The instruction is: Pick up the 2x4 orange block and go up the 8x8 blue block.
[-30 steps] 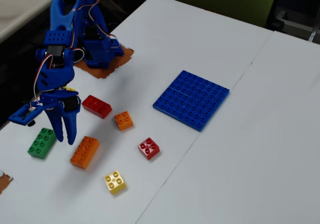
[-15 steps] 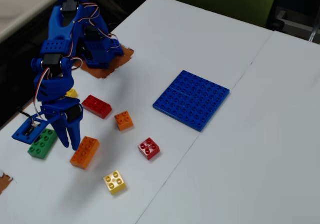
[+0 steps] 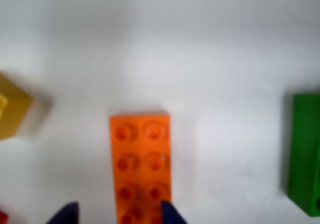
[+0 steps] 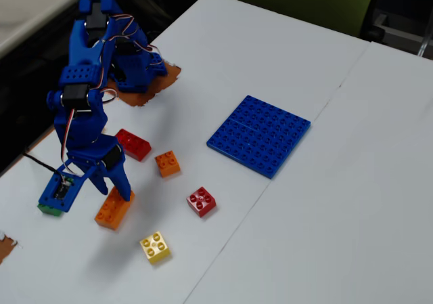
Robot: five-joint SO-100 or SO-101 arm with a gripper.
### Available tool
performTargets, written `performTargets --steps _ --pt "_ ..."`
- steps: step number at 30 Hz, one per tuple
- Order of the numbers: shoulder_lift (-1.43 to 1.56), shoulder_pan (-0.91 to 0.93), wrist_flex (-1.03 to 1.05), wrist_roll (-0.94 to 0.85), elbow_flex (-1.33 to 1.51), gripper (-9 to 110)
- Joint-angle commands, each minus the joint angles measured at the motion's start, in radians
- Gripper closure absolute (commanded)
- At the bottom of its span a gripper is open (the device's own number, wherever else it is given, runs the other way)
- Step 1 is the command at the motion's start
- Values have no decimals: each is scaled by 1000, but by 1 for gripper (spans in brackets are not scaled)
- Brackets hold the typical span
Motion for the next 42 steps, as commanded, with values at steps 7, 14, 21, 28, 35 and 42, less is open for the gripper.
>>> performTargets --steps 7,14,21,28,35,42 --pt "-71 40 51 -35 -187 80" --pt "-112 49 52 -63 -187 80" --pt "-147 58 46 -67 -196 80" --pt "-172 58 18 -58 -216 80" --pt "-178 55 6 -57 -221 83" --pt "-195 51 3 -60 -221 84"
